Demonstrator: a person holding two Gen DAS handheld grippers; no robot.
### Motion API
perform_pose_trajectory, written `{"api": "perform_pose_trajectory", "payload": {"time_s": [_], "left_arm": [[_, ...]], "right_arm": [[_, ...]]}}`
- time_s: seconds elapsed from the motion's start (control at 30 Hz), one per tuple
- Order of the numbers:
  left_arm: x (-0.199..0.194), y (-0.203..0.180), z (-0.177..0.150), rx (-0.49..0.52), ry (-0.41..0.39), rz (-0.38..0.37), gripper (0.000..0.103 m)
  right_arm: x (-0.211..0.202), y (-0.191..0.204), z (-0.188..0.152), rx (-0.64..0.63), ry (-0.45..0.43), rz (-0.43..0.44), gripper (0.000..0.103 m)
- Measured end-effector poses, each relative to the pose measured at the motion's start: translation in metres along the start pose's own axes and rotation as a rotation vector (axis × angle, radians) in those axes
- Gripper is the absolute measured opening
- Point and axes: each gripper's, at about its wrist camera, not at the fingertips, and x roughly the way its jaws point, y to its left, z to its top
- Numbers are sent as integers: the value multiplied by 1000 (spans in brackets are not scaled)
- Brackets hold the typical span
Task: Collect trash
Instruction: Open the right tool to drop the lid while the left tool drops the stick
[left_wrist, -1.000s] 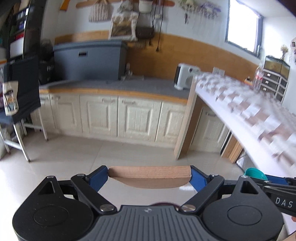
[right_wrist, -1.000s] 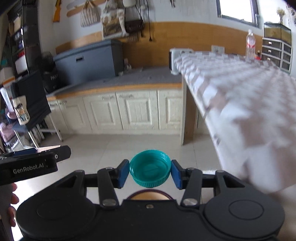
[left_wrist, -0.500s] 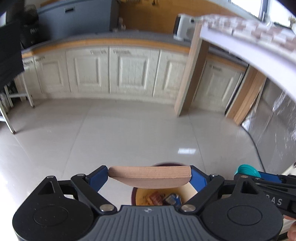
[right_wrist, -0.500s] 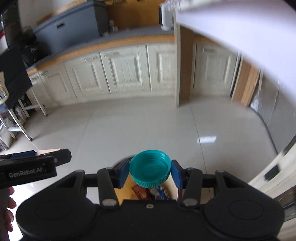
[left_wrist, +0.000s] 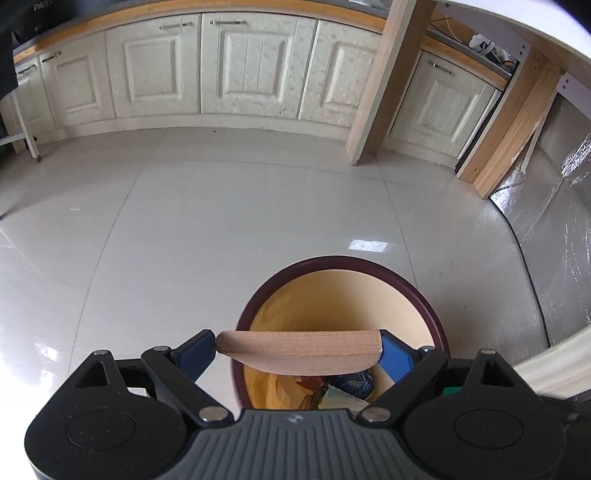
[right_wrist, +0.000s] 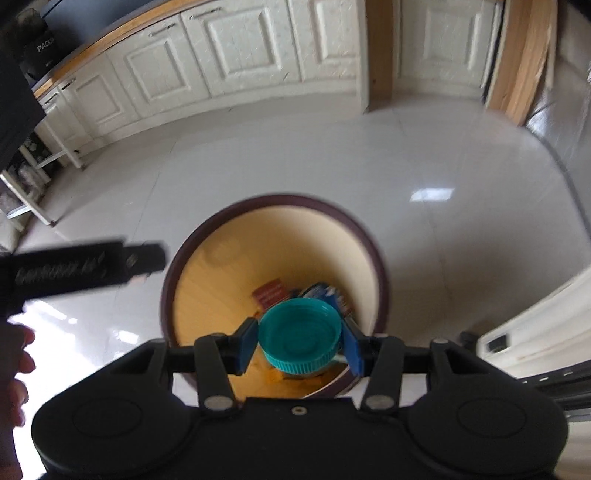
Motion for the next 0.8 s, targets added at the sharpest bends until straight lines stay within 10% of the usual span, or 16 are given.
{"api": "perform_pose_trajectory", "payload": {"time_s": [0.23, 0.43, 0.8], "left_arm": [[22, -5, 10, 15, 12, -26, 92], [32, -7, 12, 41, 22, -34, 92], [55, -5, 4, 35, 156, -43, 103]], "right_arm": [[23, 3, -1, 25, 35, 117, 51], [34, 7, 2, 56, 44, 223, 83], [31, -9, -2, 17, 62, 42, 103]]}}
